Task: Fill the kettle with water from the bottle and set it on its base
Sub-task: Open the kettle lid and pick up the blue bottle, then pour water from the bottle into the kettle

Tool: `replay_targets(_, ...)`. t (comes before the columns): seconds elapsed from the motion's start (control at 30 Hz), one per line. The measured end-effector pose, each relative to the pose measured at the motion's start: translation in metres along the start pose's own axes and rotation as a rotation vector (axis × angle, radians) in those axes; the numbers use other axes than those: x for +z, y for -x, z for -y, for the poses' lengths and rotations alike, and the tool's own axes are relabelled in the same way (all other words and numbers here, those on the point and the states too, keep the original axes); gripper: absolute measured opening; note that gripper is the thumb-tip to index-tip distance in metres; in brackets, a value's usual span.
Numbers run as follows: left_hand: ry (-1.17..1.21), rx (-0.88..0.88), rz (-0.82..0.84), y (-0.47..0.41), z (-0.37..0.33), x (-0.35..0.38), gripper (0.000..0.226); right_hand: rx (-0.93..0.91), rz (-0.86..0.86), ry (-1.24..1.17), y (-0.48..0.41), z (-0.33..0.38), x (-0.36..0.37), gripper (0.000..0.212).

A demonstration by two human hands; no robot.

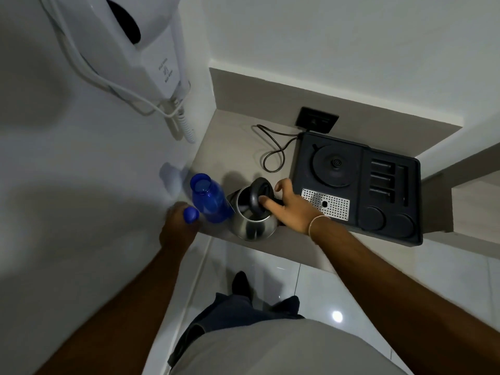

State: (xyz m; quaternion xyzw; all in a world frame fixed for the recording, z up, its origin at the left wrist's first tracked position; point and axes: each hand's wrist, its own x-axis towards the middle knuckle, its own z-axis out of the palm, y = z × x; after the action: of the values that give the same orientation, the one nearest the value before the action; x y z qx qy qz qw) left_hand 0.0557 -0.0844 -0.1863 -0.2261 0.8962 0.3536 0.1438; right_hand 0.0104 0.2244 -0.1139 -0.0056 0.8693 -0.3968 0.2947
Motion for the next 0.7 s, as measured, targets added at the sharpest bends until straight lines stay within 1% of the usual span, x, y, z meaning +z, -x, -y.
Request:
replay_targets(0.07,-0.023,0.050,0.002,-0.005,0.007,0.007,0.021,-0.024,-0.019,-0.130,0.003,-0.009,-0.003,0.065)
replay_targets(0.13,-0.081,0.114,-0.034,-0.005,0.009,0.011,0.026,-0.041,-0.024,-0.258,0.008,-0.018,-0.006,0.062)
replay_targets(0.2,-0.076,0.169,-0.044,-0.009,0.010,0.012,0.029,-0.027,-0.012,-0.344,0.013,-0.026,-0.007,0.058)
replay_targets(0.23,-0.075,0.170,-0.050,-0.009,0.009,0.012,0.035,-0.013,-0.010,-0.361,0.015,-0.031,-0.007,0.058)
replay_targets(0.27,-0.085,0.156,-0.062,-0.009,0.006,0.011,0.044,-0.002,-0.008,-0.364,0.016,-0.033,-0.007,0.060)
replay_targets(0.33,-0.086,0.192,-0.073,-0.008,0.005,0.009,0.060,0.021,-0.001,-0.366,0.017,-0.035,-0.007,0.070)
replay_targets(0.4,-0.075,0.243,-0.023,-0.006,0.002,0.010,0.069,0.035,0.009,-0.365,0.016,-0.033,-0.008,0.079)
replay_targets(0.43,-0.016,0.261,0.018,-0.006,0.000,0.010,0.068,0.042,0.021,-0.357,0.015,-0.033,-0.008,0.081)
replay_targets(0.47,0.091,0.248,0.071,-0.005,-0.004,0.011,0.065,0.046,0.033,-0.350,0.014,-0.034,-0.009,0.081)
replay_targets(0.5,0.230,0.210,0.127,-0.004,-0.007,0.012,0.067,0.050,0.043,-0.346,0.014,-0.034,-0.010,0.078)
replay_targets(0.53,0.357,0.164,0.161,-0.001,-0.010,0.013,0.077,0.053,0.051,-0.340,0.013,-0.035,-0.011,0.074)
replay_targets(0.57,0.447,0.125,0.160,0.001,-0.015,0.014,0.087,0.056,0.057,-0.334,0.012,-0.035,-0.011,0.071)
replay_targets(0.6,0.483,0.101,0.135,0.003,-0.020,0.015,0.090,0.061,0.058,-0.331,0.011,-0.035,-0.012,0.070)
replay_targets(0.7,0.534,0.097,0.064,0.005,-0.030,0.018,0.077,0.062,0.052,-0.328,0.011,-0.035,-0.012,0.066)
